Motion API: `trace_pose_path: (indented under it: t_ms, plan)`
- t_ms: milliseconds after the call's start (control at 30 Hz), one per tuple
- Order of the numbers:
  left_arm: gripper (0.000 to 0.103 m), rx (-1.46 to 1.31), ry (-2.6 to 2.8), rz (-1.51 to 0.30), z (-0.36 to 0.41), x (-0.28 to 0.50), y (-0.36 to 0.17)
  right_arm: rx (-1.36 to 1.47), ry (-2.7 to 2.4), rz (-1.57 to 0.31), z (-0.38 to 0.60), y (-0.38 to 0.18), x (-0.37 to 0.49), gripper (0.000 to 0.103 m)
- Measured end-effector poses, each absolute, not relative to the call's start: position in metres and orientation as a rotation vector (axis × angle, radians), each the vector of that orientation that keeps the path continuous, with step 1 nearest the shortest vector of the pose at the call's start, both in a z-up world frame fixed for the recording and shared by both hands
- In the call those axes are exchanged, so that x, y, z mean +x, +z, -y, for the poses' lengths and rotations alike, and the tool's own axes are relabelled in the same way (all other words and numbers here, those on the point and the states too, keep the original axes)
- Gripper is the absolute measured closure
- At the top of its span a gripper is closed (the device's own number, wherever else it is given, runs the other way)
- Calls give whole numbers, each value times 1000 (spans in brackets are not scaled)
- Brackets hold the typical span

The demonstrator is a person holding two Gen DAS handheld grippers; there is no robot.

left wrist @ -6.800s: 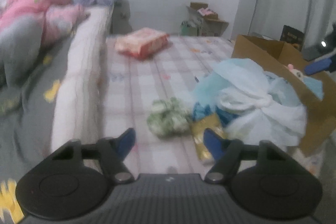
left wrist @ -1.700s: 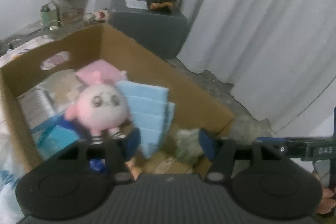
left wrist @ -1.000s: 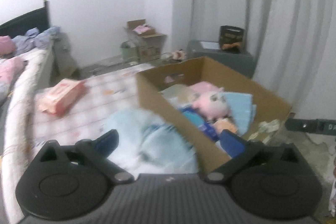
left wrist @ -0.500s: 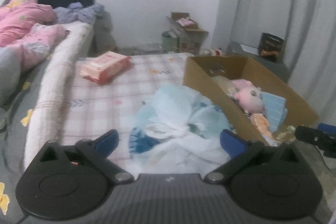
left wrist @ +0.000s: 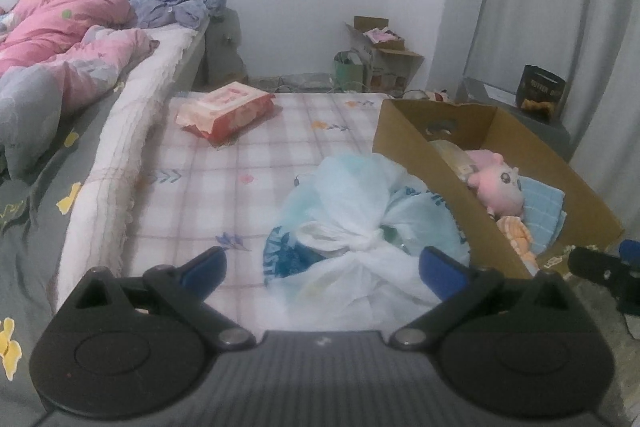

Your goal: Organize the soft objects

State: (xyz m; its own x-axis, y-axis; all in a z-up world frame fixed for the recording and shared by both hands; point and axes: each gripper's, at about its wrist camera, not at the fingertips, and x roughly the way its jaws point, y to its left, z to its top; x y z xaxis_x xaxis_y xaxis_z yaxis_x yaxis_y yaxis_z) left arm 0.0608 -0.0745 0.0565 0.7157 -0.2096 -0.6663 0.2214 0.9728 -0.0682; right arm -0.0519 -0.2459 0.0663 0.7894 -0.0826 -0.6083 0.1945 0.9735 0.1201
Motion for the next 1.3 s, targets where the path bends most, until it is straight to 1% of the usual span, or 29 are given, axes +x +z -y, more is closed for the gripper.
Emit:
trace_pose_path:
  t_ms: [267, 700, 1300]
  plan:
    - [0, 55, -247, -788, 95, 58, 45, 102, -171, -684, 240, 65, -56, 1]
    - [0, 94, -317, -820, 140, 41, 33, 134, -155, -742, 257, 58, -60, 1]
    - [0, 95, -314, -836, 156, 39, 33, 158, -167, -768, 278, 47, -63, 1]
